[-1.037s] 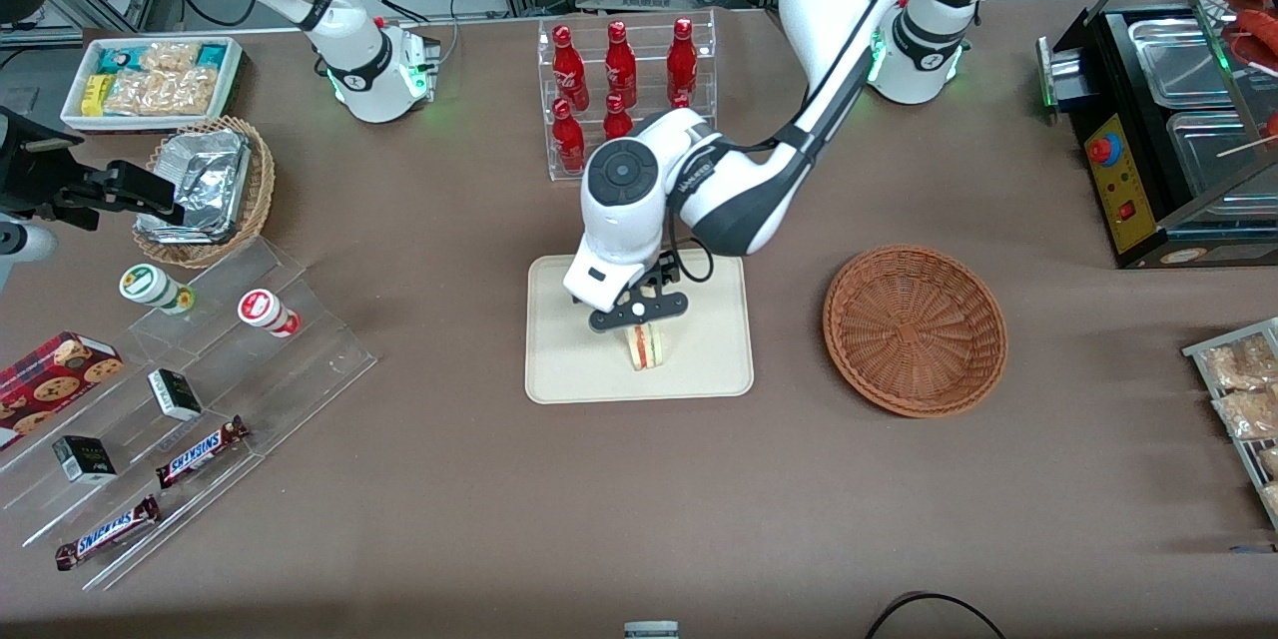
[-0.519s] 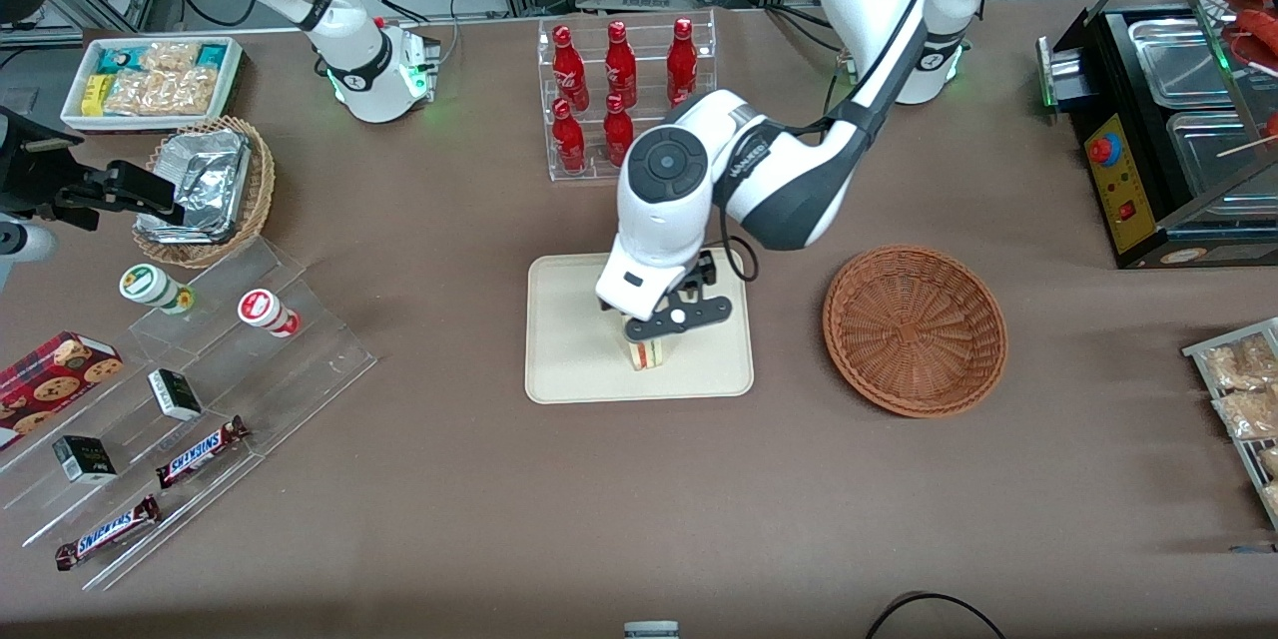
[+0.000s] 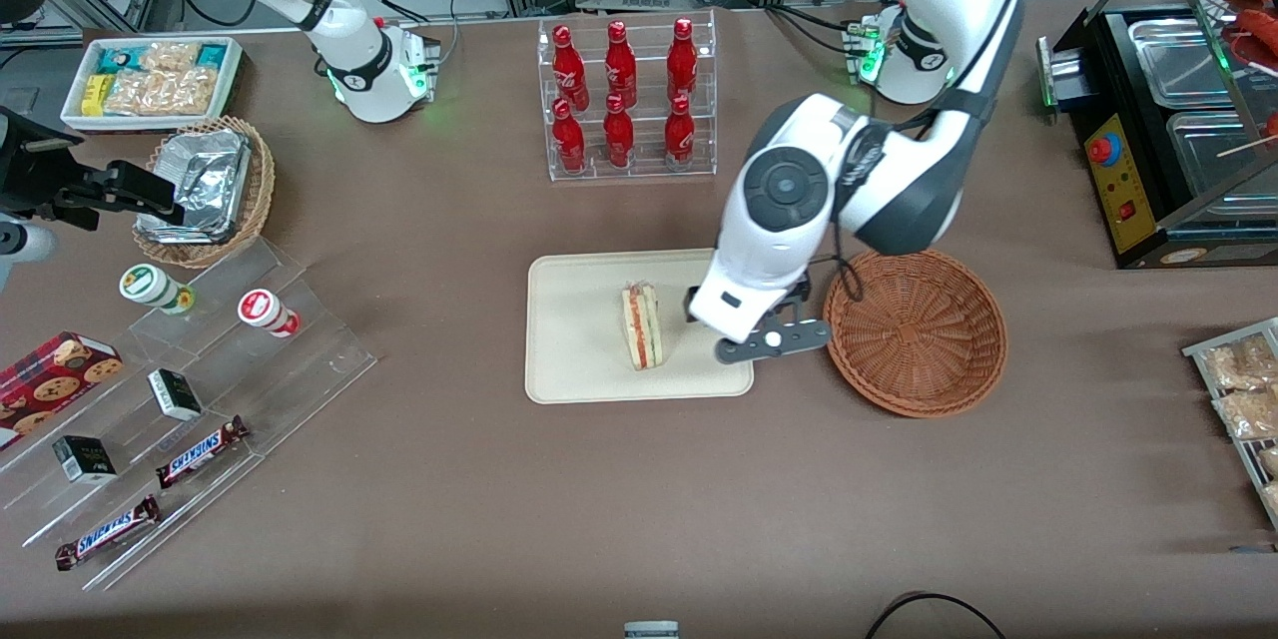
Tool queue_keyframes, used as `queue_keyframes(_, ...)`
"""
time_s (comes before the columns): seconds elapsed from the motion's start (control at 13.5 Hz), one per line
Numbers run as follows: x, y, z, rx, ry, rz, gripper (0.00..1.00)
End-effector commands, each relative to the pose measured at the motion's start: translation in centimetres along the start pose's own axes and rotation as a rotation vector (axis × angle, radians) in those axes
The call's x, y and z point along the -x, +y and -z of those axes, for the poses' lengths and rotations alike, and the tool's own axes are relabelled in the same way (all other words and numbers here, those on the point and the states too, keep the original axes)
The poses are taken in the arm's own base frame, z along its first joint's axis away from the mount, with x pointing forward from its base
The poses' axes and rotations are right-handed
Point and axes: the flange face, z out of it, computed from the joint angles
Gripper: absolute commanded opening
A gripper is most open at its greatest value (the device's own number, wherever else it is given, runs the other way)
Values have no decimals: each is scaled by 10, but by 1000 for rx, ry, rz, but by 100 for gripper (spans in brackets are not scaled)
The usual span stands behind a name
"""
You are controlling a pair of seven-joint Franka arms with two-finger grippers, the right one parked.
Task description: Place sandwich from basket to tray
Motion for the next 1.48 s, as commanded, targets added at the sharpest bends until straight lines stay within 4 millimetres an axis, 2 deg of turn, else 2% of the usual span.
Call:
queue_keyframes(0.0,4,-58,14,-18,-20,-65,100)
queue_keyframes(0.37,-12,-164,39,-44,-74,-211,100)
queue_keyframes(0.59,-19,-216,55,-56,-131,-283,100)
queue_keyframes(0.74,-31,-264,72,-38,-123,-287,100)
queue_keyframes(0.89,-36,-294,84,-42,-144,-262,100)
queue_keyframes(0.96,-37,-299,94,-43,-132,-252,100)
queue_keyframes(1.41,-34,-366,164,-44,-96,-134,100)
